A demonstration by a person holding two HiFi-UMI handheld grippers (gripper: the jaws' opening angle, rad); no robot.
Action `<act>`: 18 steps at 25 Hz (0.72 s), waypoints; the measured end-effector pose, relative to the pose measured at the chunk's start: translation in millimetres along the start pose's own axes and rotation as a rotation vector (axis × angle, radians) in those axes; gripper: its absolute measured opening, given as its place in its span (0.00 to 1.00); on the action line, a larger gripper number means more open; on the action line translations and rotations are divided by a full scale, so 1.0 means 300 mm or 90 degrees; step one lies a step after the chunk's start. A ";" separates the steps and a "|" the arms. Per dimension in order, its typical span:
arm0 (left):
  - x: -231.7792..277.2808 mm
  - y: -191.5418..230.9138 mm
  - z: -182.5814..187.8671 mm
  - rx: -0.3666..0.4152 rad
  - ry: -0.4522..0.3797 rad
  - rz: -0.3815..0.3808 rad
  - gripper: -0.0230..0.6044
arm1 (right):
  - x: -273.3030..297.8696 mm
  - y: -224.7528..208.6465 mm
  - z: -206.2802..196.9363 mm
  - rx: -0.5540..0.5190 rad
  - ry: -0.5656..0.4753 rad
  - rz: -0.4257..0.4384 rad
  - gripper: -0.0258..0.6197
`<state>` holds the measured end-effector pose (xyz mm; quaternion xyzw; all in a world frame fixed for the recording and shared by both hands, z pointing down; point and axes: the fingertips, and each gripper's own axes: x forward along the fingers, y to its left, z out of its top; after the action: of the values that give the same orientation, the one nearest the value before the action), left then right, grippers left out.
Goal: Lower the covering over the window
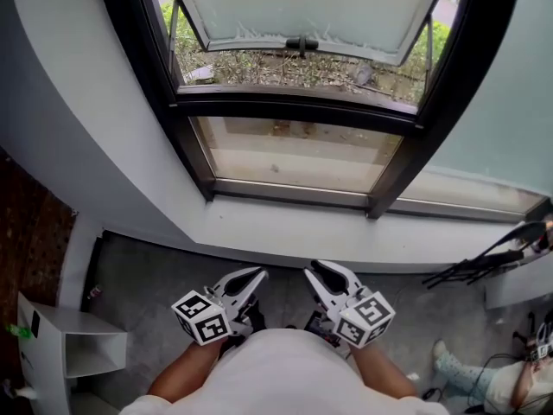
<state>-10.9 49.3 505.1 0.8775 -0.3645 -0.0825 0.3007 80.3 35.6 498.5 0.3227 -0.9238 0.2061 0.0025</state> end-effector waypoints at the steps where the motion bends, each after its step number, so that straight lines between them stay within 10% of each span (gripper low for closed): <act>1: 0.008 0.019 0.009 0.000 0.000 -0.002 0.07 | 0.021 -0.007 0.004 -0.003 0.000 0.001 0.18; 18: 0.216 0.389 0.336 0.056 0.057 -0.071 0.07 | 0.495 -0.213 0.183 -0.005 -0.017 -0.065 0.18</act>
<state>-69.8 -107.1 497.3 0.9116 -0.3043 -0.0440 0.2728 8.1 -118.9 493.1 0.3719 -0.9069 0.1981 0.0021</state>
